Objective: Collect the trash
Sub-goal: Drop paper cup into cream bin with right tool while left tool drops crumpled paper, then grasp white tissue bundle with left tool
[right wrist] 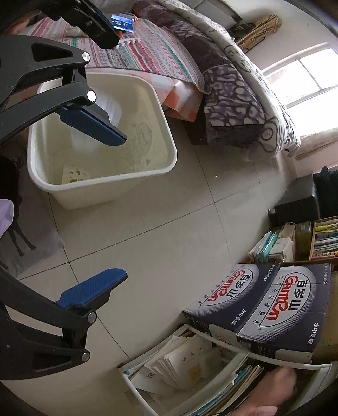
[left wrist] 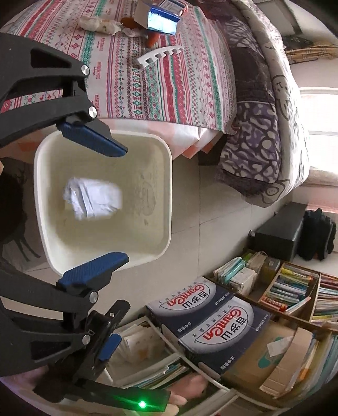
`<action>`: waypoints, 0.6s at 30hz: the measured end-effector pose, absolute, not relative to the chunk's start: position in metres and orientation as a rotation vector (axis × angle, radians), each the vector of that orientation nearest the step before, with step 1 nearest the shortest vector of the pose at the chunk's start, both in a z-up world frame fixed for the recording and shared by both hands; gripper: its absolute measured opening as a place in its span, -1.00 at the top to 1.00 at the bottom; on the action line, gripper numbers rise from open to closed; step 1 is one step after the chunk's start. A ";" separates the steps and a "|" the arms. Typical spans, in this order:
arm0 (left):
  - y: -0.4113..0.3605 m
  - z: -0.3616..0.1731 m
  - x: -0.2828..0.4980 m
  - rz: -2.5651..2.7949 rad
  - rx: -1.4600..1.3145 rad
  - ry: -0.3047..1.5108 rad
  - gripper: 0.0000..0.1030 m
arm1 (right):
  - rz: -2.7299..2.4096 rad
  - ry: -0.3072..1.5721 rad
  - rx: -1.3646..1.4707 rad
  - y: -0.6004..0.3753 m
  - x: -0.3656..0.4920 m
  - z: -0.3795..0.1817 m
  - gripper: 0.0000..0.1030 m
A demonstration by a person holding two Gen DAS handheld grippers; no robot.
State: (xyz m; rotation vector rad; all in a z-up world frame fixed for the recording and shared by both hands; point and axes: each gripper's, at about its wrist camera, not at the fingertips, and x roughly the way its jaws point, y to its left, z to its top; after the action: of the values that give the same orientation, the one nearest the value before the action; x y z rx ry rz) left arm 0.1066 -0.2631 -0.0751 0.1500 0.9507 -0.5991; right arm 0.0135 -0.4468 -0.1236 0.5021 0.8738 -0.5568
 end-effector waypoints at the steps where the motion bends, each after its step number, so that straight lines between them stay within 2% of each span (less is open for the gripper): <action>1: -0.262 -0.076 0.106 -0.593 0.156 0.949 -0.45 | -0.555 0.873 0.505 -0.447 0.013 -0.124 -0.78; 18: -0.209 -0.086 0.113 -0.390 0.204 0.896 -0.61 | -0.533 0.846 0.315 -0.383 0.037 -0.110 -0.86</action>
State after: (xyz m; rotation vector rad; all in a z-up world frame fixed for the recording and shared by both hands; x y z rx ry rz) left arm 0.1133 -0.2094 -0.0860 0.2036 0.8957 -0.3904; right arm 0.0367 -0.3833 -0.1102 0.3149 0.8462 -0.5328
